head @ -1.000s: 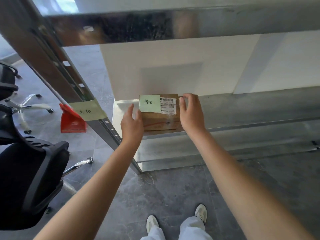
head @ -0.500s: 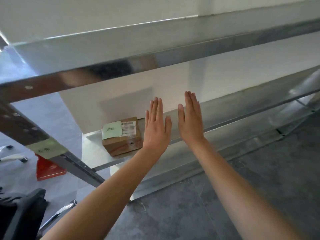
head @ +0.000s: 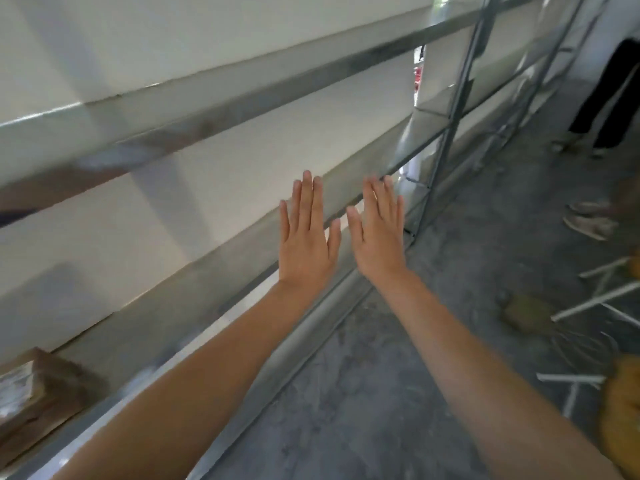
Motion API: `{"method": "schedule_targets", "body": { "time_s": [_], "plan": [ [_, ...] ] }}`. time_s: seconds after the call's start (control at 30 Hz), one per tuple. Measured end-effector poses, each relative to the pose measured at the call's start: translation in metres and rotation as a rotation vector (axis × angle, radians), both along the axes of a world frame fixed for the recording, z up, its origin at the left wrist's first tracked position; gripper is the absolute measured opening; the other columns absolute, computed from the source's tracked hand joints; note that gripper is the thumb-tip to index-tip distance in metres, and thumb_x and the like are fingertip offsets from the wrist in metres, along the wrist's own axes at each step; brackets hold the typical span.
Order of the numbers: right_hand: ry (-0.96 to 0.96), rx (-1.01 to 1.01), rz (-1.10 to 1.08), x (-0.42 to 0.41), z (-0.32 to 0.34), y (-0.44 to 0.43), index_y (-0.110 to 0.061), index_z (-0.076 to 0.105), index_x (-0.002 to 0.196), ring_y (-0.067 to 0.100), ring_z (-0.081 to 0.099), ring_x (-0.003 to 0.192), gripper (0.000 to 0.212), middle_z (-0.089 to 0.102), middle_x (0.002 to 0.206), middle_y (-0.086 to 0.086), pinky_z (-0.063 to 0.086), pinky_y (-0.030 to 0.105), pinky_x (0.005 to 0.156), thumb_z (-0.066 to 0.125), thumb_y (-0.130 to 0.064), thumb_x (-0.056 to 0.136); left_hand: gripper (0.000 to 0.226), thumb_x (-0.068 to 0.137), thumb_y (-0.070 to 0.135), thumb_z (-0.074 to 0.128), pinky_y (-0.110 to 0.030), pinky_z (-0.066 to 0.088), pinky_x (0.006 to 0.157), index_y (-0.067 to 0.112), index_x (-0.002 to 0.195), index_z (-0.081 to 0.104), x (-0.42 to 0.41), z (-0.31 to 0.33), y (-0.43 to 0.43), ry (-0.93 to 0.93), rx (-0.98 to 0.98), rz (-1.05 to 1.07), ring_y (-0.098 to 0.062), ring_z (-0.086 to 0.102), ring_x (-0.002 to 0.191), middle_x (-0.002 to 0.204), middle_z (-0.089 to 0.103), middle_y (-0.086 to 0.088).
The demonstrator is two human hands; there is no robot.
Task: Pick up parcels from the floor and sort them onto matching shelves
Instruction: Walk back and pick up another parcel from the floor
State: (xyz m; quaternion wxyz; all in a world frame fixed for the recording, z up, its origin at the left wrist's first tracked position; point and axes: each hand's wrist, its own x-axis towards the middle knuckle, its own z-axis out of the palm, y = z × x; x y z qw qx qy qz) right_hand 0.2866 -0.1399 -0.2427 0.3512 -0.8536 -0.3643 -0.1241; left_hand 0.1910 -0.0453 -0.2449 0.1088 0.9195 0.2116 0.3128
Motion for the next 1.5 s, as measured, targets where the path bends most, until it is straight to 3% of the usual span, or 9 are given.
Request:
{"method": "schedule_targets", "body": {
  "time_s": [0.3,0.57,0.73,0.97,1.17,1.5],
  "plan": [
    [-0.071,-0.087,-0.363,0.121,0.010,-0.181,-0.012,0.014,0.162,0.018,-0.001,0.158,0.062,0.010,0.171,0.002,-0.004,0.045,0.128,0.028,-0.039,0.109,0.068,0.109,0.040,0.032,-0.052,0.014,0.130,0.004,0.164,0.013,0.162,-0.004,-0.141,-0.016,0.054,-0.280,-0.029,0.012,0.161,0.173,0.013,-0.016],
    [-0.071,-0.120,-0.646,0.179,-0.006,-0.273,-0.011,0.018,0.162,0.018,0.004,0.158,0.062,0.015,0.170,0.003,-0.003,0.044,0.127,0.029,-0.041,0.108,0.069,0.109,0.043,0.028,-0.047,0.001,0.131,0.005,0.164,0.009,0.256,-0.001,-0.226,-0.035,0.051,-0.557,-0.026,0.005,0.162,0.175,0.008,-0.014],
    [-0.024,-0.170,-0.752,0.230,-0.019,-0.297,-0.012,0.014,0.162,0.017,0.001,0.158,0.067,0.012,0.171,0.003,-0.005,0.044,0.127,0.019,-0.047,0.105,0.070,0.110,0.042,0.030,-0.045,-0.002,0.131,0.006,0.165,0.008,0.323,-0.017,-0.251,-0.032,0.022,-0.643,-0.027,0.005,0.162,0.175,0.006,-0.013],
    [0.048,-0.196,-0.852,0.335,-0.028,-0.302,-0.013,0.014,0.162,0.016,-0.001,0.158,0.063,0.012,0.171,0.002,-0.001,0.046,0.128,0.026,-0.044,0.108,0.070,0.110,0.042,0.031,-0.045,-0.002,0.131,0.008,0.165,0.005,0.437,-0.032,-0.255,-0.020,-0.011,-0.734,-0.025,0.001,0.162,0.176,0.003,-0.011],
    [0.090,-0.227,-0.876,0.419,-0.034,-0.287,-0.013,0.012,0.163,0.015,-0.003,0.158,0.077,0.010,0.171,0.001,-0.001,0.046,0.128,0.006,-0.054,0.098,0.070,0.110,0.042,0.031,-0.047,0.000,0.132,0.008,0.166,0.005,0.528,-0.037,-0.252,0.015,-0.024,-0.828,-0.024,-0.002,0.162,0.176,0.001,-0.010],
    [0.157,-0.241,-0.909,0.510,-0.051,-0.303,-0.012,0.013,0.162,0.017,-0.003,0.158,0.075,0.010,0.171,0.003,-0.002,0.046,0.128,0.008,-0.054,0.100,0.071,0.110,0.042,0.031,-0.050,0.004,0.132,0.009,0.166,0.003,0.632,-0.055,-0.268,0.089,-0.018,-0.900,-0.022,-0.004,0.162,0.176,-0.002,-0.009]
  ]
}}
